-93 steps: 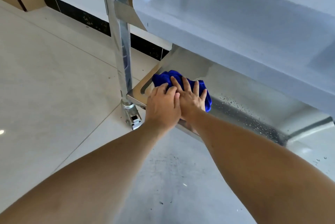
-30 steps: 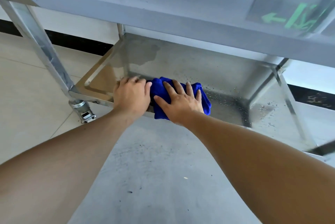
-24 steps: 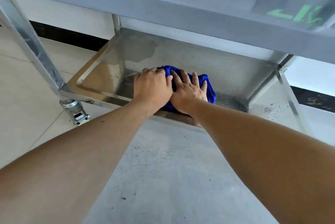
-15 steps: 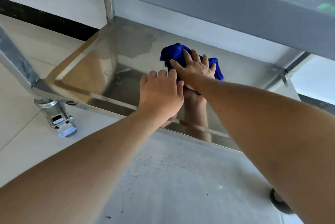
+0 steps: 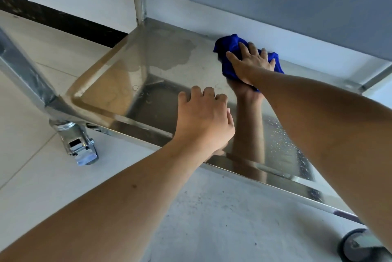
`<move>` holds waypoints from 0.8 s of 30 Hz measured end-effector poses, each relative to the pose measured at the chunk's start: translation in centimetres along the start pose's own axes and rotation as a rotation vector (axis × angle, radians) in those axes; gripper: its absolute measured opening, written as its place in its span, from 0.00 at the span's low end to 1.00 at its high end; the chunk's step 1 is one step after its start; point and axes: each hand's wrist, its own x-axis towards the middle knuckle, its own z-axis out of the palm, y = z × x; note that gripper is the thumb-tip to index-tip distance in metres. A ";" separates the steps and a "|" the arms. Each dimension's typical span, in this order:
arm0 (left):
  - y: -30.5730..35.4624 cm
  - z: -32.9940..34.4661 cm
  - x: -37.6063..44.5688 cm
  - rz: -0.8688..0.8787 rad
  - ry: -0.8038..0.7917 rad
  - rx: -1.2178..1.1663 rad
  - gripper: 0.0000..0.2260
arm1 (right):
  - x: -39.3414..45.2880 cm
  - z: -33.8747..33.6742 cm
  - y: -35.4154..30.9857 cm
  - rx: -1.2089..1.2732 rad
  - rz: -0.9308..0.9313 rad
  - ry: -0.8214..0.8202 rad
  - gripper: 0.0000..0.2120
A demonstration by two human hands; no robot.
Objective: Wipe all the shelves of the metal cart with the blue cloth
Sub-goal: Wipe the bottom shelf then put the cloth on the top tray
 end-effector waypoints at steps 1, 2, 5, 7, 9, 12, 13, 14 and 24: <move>0.0 0.0 0.0 0.003 0.003 0.008 0.19 | -0.3 0.0 0.1 0.004 0.003 0.003 0.34; 0.1 0.0 0.0 0.006 0.003 0.015 0.19 | -0.7 -0.1 0.1 0.007 0.002 0.001 0.34; 0.2 0.1 0.1 0.001 -0.011 0.014 0.20 | -2.5 -0.2 0.5 0.011 -0.004 -0.007 0.34; 0.2 0.1 0.1 -0.001 -0.031 0.027 0.20 | -3.9 -0.2 0.9 0.008 -0.008 -0.002 0.34; 0.2 0.0 0.1 0.000 -0.049 0.041 0.20 | -5.6 -0.3 1.4 0.007 -0.014 -0.005 0.34; 0.4 -0.2 0.0 -0.009 -0.050 0.042 0.19 | -8.4 -0.4 2.5 0.025 -0.023 -0.008 0.34; 0.5 -0.3 0.0 -0.006 -0.050 0.042 0.19 | -9.5 -0.5 3.0 0.029 -0.021 -0.013 0.34; 0.7 -0.4 -0.1 -0.002 -0.051 0.040 0.18 | -10.7 -0.6 3.5 0.028 -0.021 -0.016 0.34; 3.4 -1.4 0.5 -0.158 -0.219 0.158 0.15 | -21.5 -2.1 6.7 0.044 -0.031 -0.083 0.34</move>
